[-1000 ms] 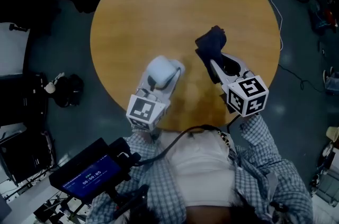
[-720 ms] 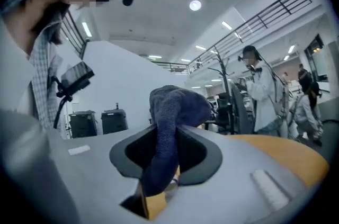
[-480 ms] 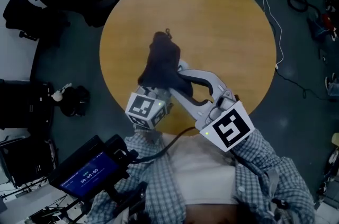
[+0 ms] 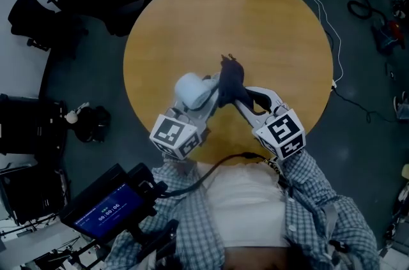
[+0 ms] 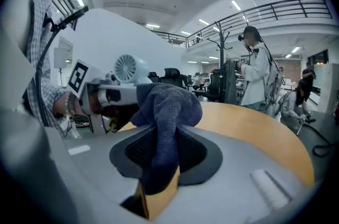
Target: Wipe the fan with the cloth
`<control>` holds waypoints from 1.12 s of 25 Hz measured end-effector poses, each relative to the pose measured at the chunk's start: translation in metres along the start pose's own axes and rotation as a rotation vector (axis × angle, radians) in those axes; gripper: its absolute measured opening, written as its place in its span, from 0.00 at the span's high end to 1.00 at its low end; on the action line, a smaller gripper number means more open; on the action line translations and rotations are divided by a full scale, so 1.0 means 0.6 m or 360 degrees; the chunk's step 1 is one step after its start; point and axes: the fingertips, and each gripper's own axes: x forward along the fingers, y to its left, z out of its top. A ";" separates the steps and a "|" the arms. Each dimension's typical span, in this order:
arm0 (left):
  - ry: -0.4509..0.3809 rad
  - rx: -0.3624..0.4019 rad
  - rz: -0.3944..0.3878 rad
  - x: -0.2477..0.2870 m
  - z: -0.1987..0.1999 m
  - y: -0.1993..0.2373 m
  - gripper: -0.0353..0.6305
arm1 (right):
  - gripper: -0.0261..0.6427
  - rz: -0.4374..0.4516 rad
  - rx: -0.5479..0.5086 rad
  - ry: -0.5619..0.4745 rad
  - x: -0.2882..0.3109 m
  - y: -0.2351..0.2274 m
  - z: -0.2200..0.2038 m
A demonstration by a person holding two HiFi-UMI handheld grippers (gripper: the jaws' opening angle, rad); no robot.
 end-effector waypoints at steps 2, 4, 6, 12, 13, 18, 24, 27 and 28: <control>0.0016 0.0017 -0.0015 0.001 -0.003 -0.004 0.73 | 0.81 -0.0037 0.0041 0.0076 0.006 -0.021 -0.034; 0.0058 0.0055 -0.0022 0.002 -0.011 -0.006 0.73 | 0.81 -0.0062 0.0059 0.0084 0.000 -0.031 -0.037; 0.0097 0.0089 -0.0023 0.004 -0.017 -0.005 0.73 | 0.81 -0.0058 0.0038 0.0016 -0.018 -0.029 -0.005; 0.0230 0.0233 -0.0027 0.015 -0.030 -0.006 0.73 | 0.81 0.0188 -0.0208 -0.0386 -0.086 0.056 0.199; 0.0254 0.0275 -0.0032 0.015 -0.038 -0.004 0.73 | 0.81 0.0257 -0.0265 -0.0412 -0.093 0.078 0.223; 0.0426 0.0538 -0.0109 0.027 -0.060 -0.022 0.73 | 0.81 0.0588 -0.0765 -0.0252 -0.080 0.154 0.256; 0.0433 0.0619 -0.0177 0.028 -0.080 -0.039 0.73 | 0.81 0.0838 -0.0634 -0.0060 -0.006 0.122 0.237; 0.0450 0.0614 -0.0194 0.019 -0.089 -0.037 0.73 | 0.81 0.0911 -0.0496 -0.0030 0.012 0.096 0.236; 0.0453 0.0626 -0.0205 0.016 -0.092 -0.039 0.73 | 0.81 0.0919 -0.0481 -0.0004 0.019 0.087 0.231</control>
